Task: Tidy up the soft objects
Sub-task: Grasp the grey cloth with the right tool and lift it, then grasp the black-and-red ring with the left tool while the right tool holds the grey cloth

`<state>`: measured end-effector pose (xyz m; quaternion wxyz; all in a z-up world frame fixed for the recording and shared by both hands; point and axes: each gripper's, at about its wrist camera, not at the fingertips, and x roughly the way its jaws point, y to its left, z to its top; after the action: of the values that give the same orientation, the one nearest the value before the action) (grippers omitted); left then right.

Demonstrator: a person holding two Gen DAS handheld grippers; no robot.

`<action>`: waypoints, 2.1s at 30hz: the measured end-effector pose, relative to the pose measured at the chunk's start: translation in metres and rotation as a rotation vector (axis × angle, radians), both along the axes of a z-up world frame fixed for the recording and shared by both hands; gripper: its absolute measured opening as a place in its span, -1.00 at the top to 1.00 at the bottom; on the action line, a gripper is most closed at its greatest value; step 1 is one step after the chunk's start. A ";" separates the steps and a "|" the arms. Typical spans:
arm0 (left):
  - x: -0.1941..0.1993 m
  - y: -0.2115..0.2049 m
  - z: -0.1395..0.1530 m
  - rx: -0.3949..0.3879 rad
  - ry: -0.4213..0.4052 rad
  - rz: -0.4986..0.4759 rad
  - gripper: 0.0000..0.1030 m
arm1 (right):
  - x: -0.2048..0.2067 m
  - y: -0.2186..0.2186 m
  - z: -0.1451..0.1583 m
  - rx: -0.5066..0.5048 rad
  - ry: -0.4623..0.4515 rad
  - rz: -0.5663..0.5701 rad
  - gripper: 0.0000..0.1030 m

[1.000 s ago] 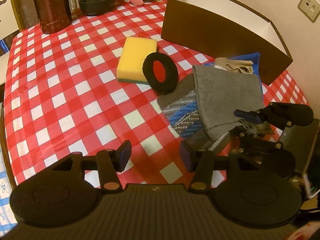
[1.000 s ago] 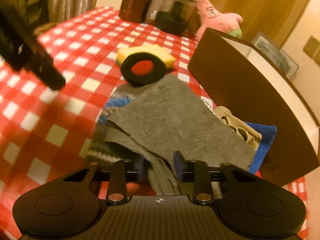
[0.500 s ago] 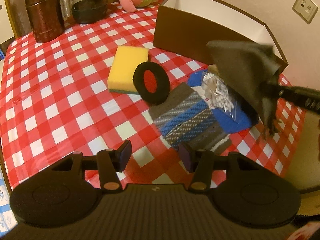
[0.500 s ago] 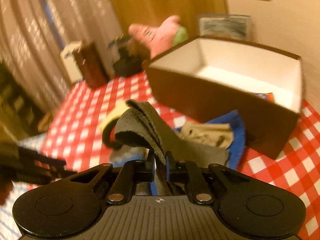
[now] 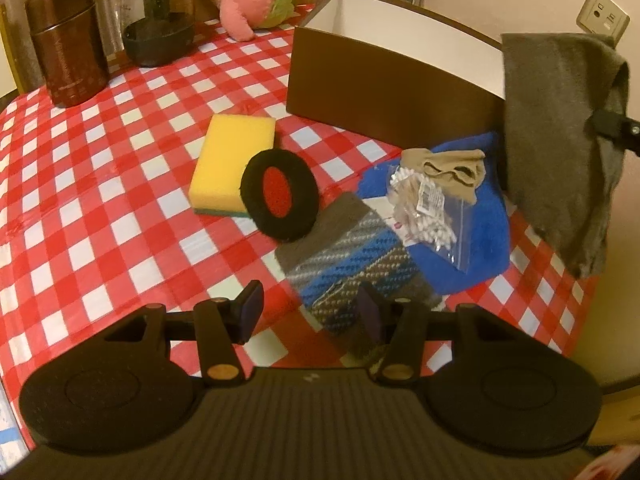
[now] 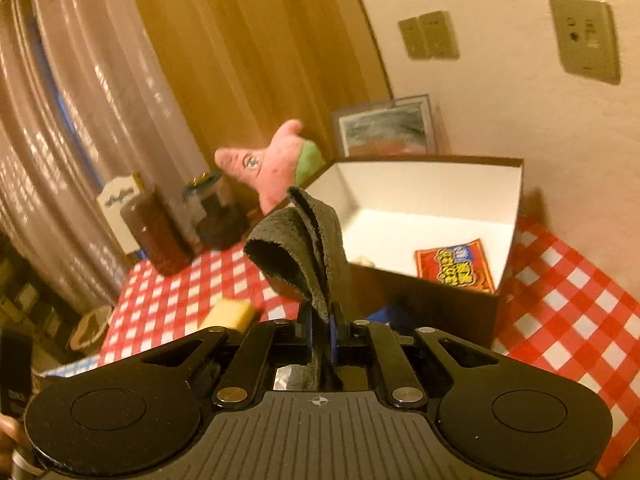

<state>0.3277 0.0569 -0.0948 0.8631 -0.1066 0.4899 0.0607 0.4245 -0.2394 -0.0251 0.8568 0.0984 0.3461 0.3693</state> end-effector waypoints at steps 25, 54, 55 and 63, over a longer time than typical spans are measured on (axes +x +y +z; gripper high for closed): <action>0.062 0.055 -0.051 -0.181 0.006 0.204 0.22 | 0.028 -0.010 -0.029 -0.052 0.131 -0.122 0.85; 0.040 0.016 0.061 0.067 -0.159 -0.010 0.85 | 0.022 0.005 0.021 -0.051 0.066 -0.035 0.86; 0.044 0.012 0.065 0.069 -0.169 -0.025 0.85 | 0.023 0.004 0.024 -0.048 0.065 -0.034 0.86; 0.087 -0.011 0.092 0.094 -0.242 -0.108 0.84 | 0.039 -0.005 0.056 0.007 0.015 -0.035 0.86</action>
<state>0.4148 0.0456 -0.0023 0.9220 -0.0458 0.3837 0.0237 0.4636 -0.2442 0.0310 0.8602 0.1099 0.3495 0.3547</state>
